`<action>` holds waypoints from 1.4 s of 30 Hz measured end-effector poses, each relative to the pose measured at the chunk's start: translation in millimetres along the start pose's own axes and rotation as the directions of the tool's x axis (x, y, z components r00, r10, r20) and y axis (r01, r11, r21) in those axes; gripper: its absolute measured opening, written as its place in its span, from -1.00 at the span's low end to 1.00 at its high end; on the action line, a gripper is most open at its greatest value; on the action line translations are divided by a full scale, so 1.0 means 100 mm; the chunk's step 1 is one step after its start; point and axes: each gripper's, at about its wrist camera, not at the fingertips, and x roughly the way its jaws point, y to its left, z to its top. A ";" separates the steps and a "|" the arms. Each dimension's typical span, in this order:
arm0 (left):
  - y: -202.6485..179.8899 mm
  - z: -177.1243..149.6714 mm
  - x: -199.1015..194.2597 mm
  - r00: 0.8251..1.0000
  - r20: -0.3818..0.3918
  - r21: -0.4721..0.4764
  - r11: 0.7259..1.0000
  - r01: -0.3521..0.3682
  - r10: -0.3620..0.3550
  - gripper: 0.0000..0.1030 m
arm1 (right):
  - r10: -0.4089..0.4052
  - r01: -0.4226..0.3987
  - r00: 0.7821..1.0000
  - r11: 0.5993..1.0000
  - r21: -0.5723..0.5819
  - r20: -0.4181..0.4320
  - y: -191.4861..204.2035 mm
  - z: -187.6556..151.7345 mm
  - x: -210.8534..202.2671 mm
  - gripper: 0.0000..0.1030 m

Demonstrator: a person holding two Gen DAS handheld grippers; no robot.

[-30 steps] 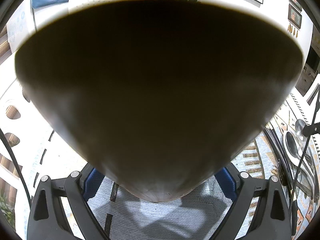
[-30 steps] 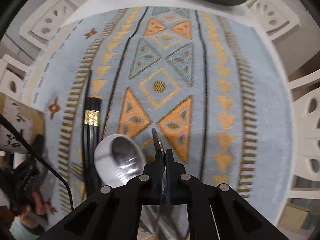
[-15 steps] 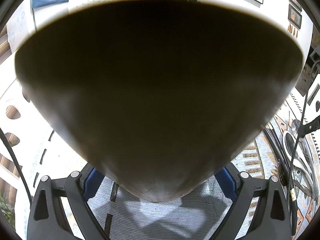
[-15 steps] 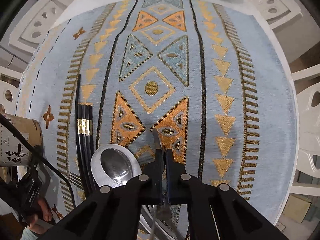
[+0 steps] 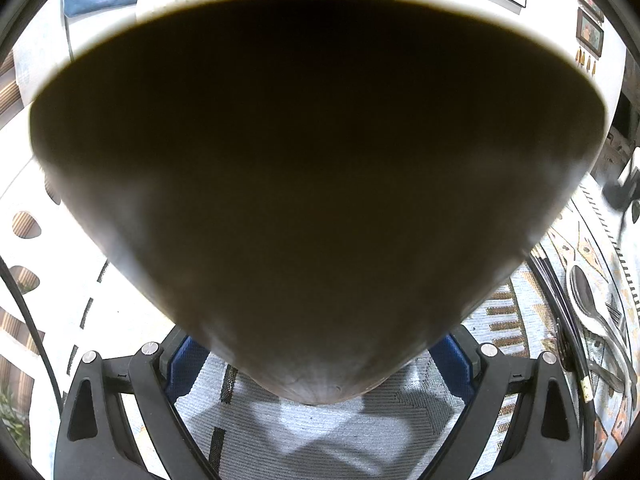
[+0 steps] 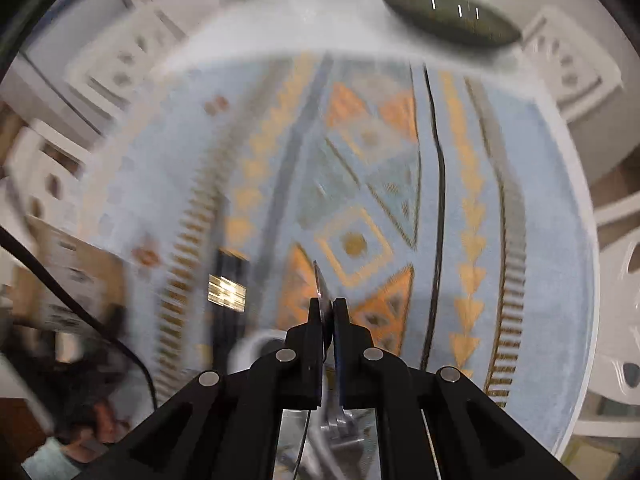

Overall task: Organize utensils
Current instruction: 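Lift the metal spoon with the right tool and lower it into the cup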

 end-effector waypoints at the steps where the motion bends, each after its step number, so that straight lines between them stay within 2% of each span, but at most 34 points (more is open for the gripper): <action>1: -0.03 0.02 0.00 1.000 0.000 0.001 1.000 -0.001 0.001 0.86 | 0.027 -0.027 0.999 1.000 0.008 0.028 0.00 0.01 -0.11 -0.92; 4: -0.01 0.02 -0.01 1.000 0.000 0.000 1.000 0.000 0.000 0.86 | 0.116 -0.112 0.976 0.993 -0.034 0.184 0.24 0.13 -0.57 -0.92; 6: 0.01 0.01 -0.02 1.000 0.000 0.001 1.000 0.000 0.000 0.86 | 0.189 -0.172 0.935 0.982 -0.083 0.299 0.45 0.18 -0.91 -0.92; 7: 0.02 0.01 -0.02 1.000 0.000 0.001 1.000 0.000 0.000 0.86 | 0.232 -0.204 0.900 0.972 -0.113 0.370 0.57 0.21 -1.10 -0.92; 11: 0.02 0.01 -0.01 1.000 -0.001 0.001 1.000 0.000 0.000 0.86 | 0.278 -0.208 0.793 0.960 -0.189 0.541 1.05 0.32 -1.47 -0.92; 13: 0.01 0.01 -0.01 1.000 -0.001 0.001 1.000 0.000 0.000 0.86 | 0.282 -0.190 0.752 0.958 -0.214 0.595 1.28 0.39 -1.54 -0.92; 16: 0.02 0.01 -0.02 1.000 -0.001 0.002 1.000 -0.002 0.002 0.86 | 0.335 -0.246 0.713 0.942 -0.227 0.616 1.53 0.47 -1.52 -0.92; 18: 0.05 0.00 -0.03 1.000 -0.002 0.005 1.000 -0.005 0.005 0.86 | 0.354 -0.268 0.708 0.935 -0.230 0.612 1.68 0.51 -1.41 -0.92; 19: 0.07 0.00 -0.04 1.000 -0.003 0.006 1.000 -0.006 0.006 0.86 | 0.353 -0.265 0.712 0.936 -0.233 0.607 1.77 0.52 -1.33 -0.92; 24: 0.11 -0.02 -0.04 1.000 -0.003 0.007 1.000 -0.007 0.007 0.86 | 0.315 -0.198 0.727 0.947 -0.252 0.610 1.97 0.50 -0.99 -0.92; 26: 0.11 -0.02 -0.04 1.000 -0.003 0.007 1.000 -0.007 0.007 0.86 | 0.318 -0.199 0.736 0.946 -0.258 0.597 1.94 0.48 -0.87 -0.92; 35: 0.09 -0.02 -0.04 1.000 -0.004 0.007 1.000 -0.008 0.008 0.86 | 0.314 -0.191 0.755 0.945 -0.265 0.576 1.94 0.31 -0.67 -0.92; 39: 0.09 -0.01 -0.04 1.000 -0.004 0.007 1.000 -0.008 0.008 0.86 | 0.317 -0.191 0.791 0.940 -0.281 0.523 1.96 0.32 -0.65 -0.86; 42: 0.12 -0.02 -0.06 1.000 -0.004 0.007 1.000 -0.008 0.008 0.86 | 0.338 -0.219 0.801 0.933 -0.284 0.493 1.91 0.33 -0.69 -0.85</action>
